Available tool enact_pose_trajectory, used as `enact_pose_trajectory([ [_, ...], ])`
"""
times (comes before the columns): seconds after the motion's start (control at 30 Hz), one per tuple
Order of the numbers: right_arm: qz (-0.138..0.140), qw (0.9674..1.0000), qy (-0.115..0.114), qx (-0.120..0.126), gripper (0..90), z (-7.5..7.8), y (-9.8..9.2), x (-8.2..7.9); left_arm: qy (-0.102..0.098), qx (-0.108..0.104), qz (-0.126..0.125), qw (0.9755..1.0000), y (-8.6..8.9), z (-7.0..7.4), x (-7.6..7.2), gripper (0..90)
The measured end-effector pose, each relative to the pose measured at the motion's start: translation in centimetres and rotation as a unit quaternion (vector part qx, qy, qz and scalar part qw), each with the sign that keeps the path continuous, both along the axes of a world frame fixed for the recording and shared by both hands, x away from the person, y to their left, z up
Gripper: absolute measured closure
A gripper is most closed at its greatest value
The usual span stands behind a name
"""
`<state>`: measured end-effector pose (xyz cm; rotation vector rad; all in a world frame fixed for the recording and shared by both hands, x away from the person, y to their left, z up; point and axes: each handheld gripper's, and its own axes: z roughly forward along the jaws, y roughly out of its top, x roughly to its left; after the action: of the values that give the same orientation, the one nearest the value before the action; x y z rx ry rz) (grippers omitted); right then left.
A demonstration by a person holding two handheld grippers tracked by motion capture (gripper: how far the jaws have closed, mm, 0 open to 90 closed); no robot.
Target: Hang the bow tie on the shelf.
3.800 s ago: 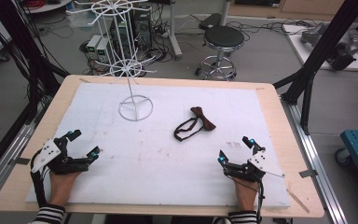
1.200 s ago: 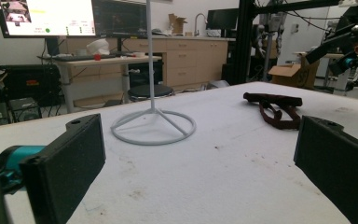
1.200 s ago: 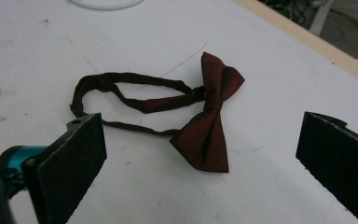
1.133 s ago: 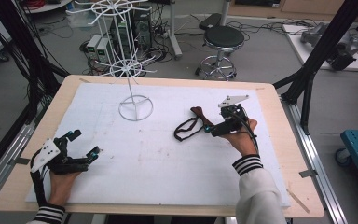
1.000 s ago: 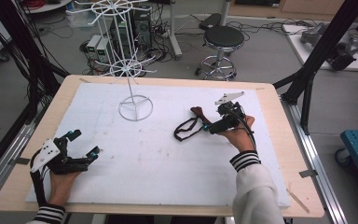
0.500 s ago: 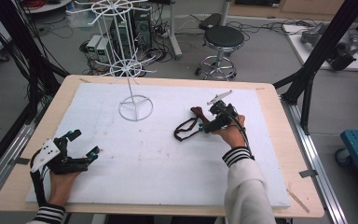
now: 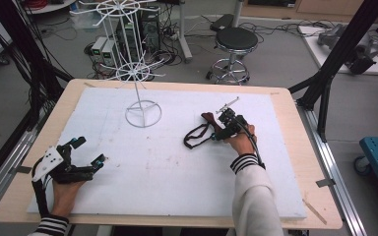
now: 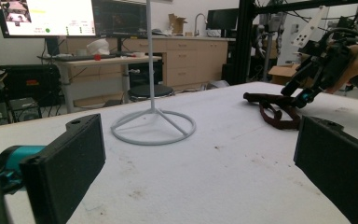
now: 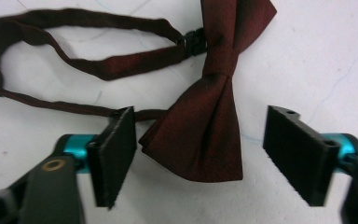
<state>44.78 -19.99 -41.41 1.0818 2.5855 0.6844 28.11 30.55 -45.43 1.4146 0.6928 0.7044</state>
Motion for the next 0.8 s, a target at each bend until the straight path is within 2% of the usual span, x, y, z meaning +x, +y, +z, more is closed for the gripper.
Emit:
enact_pose_trajectory([
  [0.07, 0.0, 1.0, 0.003, -0.002, 36.8, -0.12, -0.01, 0.07, 0.001, -0.001, -0.001, 1.0, -0.02, 0.0, -0.01, 2.4],
  [0.17, 0.0, 1.0, 0.002, -0.01, 50.2, -0.24, 0.0, 0.11, 0.0, -0.001, 0.0, 1.0, -0.02, 0.0, 0.0, 2.4],
  [0.3, 0.001, 0.9995, -0.01, -0.03, 74.5, -0.02, -0.05, 0.0, 0.0, 0.0, 0.0, 1.0, 0.0, 0.0, -0.01, 2.4],
  [0.33, 0.003, 0.9994, -0.015, -0.033, 77.7, 0.09, -0.13, 0.01, 0.0, -0.001, 0.0, 1.0, -0.02, 0.0, -0.01, 2.4],
  [0.4, 0.0, 0.9996, -0.009, -0.027, 80.5, 0.22, -0.31, 0.02, 0.0, 0.0, 0.0, 1.0, -0.02, 0.0, -0.01, 2.4],
  [0.7, 0.017, 0.9995, -0.02, -0.017, 81.4, 0.59, -0.14, -0.17, 0.002, -0.004, 0.0, 1.0, 0.05, 0.0, 0.02, 2.4],
  [0.8, 0.019, 0.9996, -0.012, -0.015, 81.4, 0.72, 0.09, -0.42, 0.004, -0.005, 0.001, 1.0, 0.08, 0.0, 0.01, 2.4],
])
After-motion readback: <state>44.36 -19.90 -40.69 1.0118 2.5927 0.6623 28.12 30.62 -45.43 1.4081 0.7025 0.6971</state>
